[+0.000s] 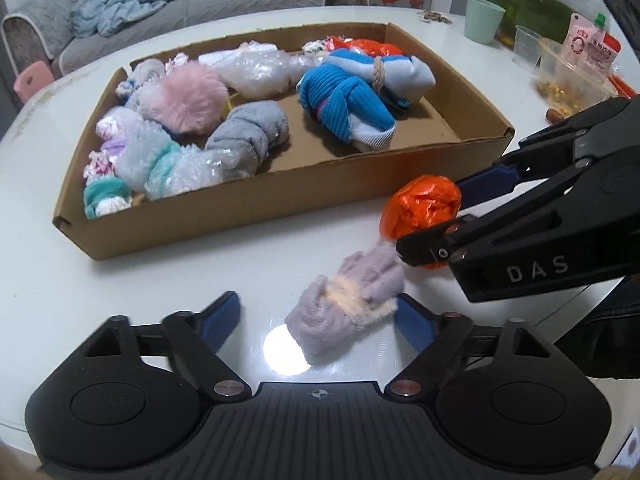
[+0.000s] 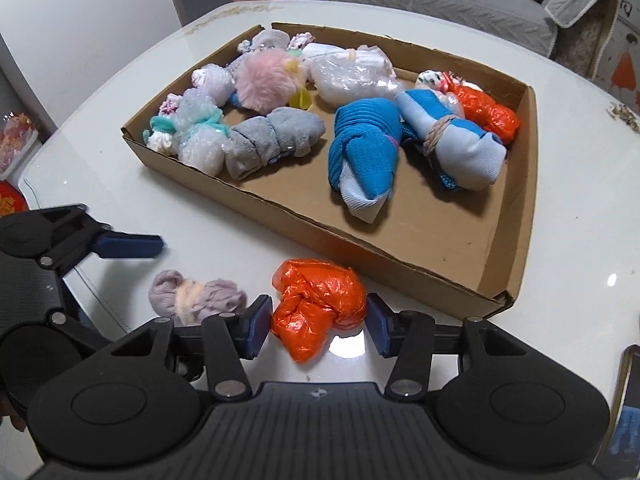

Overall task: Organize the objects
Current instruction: 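Grasp the lilac sock bundle with left while right grasps orange plastic bundle, then carry both bundles into the tray and open both grippers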

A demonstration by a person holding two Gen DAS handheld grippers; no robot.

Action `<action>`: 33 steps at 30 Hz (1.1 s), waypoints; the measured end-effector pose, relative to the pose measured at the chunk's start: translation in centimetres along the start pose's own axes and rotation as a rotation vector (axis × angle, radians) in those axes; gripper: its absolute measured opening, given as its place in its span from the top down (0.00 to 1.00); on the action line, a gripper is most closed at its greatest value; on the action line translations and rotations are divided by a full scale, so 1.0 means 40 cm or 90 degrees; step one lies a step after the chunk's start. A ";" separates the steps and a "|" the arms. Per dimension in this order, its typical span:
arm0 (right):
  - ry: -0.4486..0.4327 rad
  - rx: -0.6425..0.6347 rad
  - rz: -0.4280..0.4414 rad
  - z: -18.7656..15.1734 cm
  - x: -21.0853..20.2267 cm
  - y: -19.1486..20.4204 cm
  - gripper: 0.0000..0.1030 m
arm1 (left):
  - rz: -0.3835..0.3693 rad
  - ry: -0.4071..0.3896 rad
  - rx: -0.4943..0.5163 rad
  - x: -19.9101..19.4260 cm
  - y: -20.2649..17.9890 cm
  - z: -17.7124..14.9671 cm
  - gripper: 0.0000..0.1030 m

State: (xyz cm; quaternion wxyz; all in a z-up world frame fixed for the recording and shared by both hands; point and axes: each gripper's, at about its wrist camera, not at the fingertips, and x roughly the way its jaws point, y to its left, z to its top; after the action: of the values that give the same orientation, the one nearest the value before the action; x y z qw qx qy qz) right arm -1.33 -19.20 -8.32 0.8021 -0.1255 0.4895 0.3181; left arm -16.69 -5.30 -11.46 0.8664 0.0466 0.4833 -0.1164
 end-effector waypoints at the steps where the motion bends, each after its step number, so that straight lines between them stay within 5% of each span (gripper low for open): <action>1: 0.001 -0.003 0.002 0.000 0.001 0.001 0.55 | -0.003 -0.003 0.002 -0.003 -0.001 0.001 0.30; 4: 0.003 0.000 0.008 0.000 0.000 -0.001 0.56 | -0.007 -0.006 0.013 -0.010 -0.005 0.007 0.52; 7: 0.002 0.002 0.016 -0.002 -0.012 -0.005 0.56 | -0.007 0.006 0.017 -0.013 0.003 0.010 0.55; 13: -0.034 -0.018 0.030 -0.005 -0.087 -0.016 0.56 | 0.006 -0.011 0.037 -0.074 0.023 0.047 0.56; 22: -0.155 -0.109 0.064 0.076 -0.177 -0.046 0.56 | -0.011 -0.066 0.068 -0.147 0.072 0.207 0.56; 33: -0.074 -0.207 0.164 0.210 0.013 -0.037 0.56 | -0.021 -0.018 0.187 -0.073 0.109 0.238 0.55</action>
State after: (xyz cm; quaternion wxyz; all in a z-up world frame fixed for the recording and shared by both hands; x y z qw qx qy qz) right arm 5.70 -15.82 -4.82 0.7510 -0.1710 0.3968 0.4993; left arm -9.21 -2.47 -4.06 0.8550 0.1631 0.4496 -0.2005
